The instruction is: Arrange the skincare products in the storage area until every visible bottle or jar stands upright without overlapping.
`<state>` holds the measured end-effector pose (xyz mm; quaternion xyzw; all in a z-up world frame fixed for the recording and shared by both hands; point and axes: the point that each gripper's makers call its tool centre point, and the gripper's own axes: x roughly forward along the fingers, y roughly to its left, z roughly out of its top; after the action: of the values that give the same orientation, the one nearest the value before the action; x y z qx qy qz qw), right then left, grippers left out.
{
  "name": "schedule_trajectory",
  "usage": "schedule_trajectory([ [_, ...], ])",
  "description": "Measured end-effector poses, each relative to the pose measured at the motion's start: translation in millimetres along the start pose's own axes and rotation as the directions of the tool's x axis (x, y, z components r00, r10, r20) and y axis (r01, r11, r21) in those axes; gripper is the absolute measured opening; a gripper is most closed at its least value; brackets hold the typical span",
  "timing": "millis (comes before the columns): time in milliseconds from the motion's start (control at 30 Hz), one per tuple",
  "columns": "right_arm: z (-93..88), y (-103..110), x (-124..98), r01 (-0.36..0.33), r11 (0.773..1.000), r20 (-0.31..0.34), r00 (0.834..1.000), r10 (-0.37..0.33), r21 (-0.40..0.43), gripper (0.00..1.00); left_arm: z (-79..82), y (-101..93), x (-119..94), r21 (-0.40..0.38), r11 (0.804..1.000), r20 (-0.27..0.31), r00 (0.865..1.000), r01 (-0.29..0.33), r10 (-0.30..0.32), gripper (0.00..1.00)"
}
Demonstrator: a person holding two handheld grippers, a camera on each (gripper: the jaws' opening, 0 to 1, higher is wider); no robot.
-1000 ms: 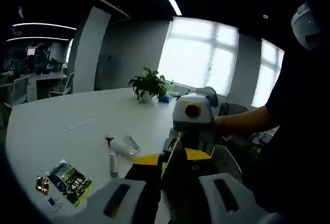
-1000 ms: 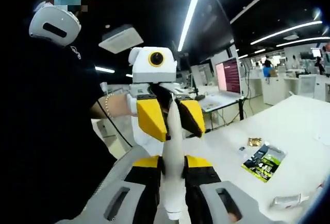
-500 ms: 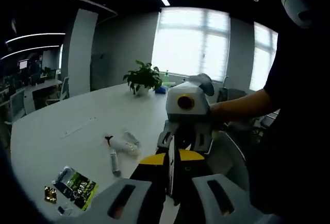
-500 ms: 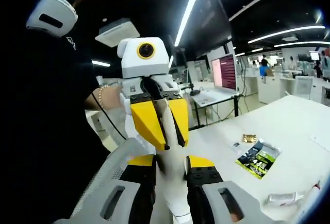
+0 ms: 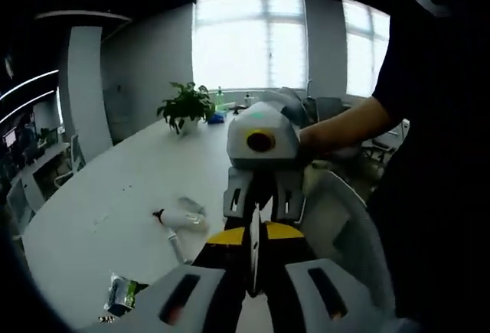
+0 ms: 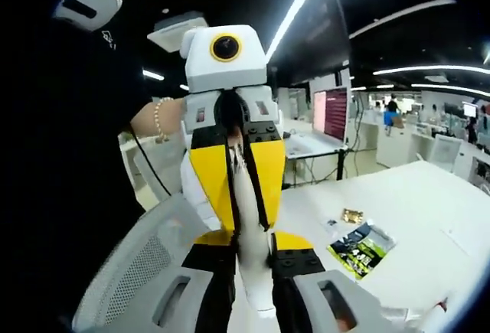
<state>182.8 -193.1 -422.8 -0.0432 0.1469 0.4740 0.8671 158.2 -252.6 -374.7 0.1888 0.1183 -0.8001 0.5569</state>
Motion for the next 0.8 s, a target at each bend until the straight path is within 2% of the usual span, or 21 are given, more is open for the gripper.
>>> schedule_trajectory([
  [167, -6.2, -4, 1, -0.006, 1.0, 0.014, 1.0, 0.006, 0.0, 0.04, -7.3, 5.0, 2, -0.004, 1.0, -0.018, 1.0, 0.015, -0.015, 0.09],
  [300, -11.7, -8, 1, -0.015, 1.0, 0.017, 1.0, 0.015, 0.01, 0.03, -12.7, 7.7, 6, 0.007, 1.0, -0.011, 1.0, 0.014, -0.014, 0.11],
  [400, -16.5, -13, 0, -0.012, 0.999, 0.023, 1.0, 0.011, 0.031, 0.03, -14.3, 16.7, 8, -0.059, 0.997, 0.034, 0.998, -0.042, 0.044, 0.15],
  [533, -21.9, -20, -3, -0.009, 0.998, 0.028, 1.0, 0.007, 0.059, 0.03, -26.2, 30.1, 5, -0.164, 0.979, 0.074, 0.988, -0.119, 0.133, 0.2],
  [600, -24.6, -25, -4, -0.003, 0.998, 0.028, 1.0, 0.002, 0.063, 0.03, -24.8, 27.0, 6, -0.194, 0.971, 0.078, 0.985, -0.137, 0.155, 0.27],
  [667, -26.5, -29, -5, -0.002, 0.998, 0.03, 1.0, 0.0, 0.07, 0.03, -37.6, 27.7, 7, -0.216, 0.964, 0.062, 0.984, -0.153, 0.17, 0.31],
  [700, -27.1, -32, -6, -0.002, 0.998, 0.03, 1.0, 0.0, 0.07, 0.03, -39.0, 27.4, 5, -0.227, 0.96, 0.055, 0.982, -0.165, 0.182, 0.32],
  [800, -28.8, -38, -5, 0.001, 0.998, 0.026, 1.0, -0.003, 0.062, 0.03, -44.7, 28.7, -1, -0.29, 0.935, 0.067, 0.97, -0.206, 0.235, 0.35],
])
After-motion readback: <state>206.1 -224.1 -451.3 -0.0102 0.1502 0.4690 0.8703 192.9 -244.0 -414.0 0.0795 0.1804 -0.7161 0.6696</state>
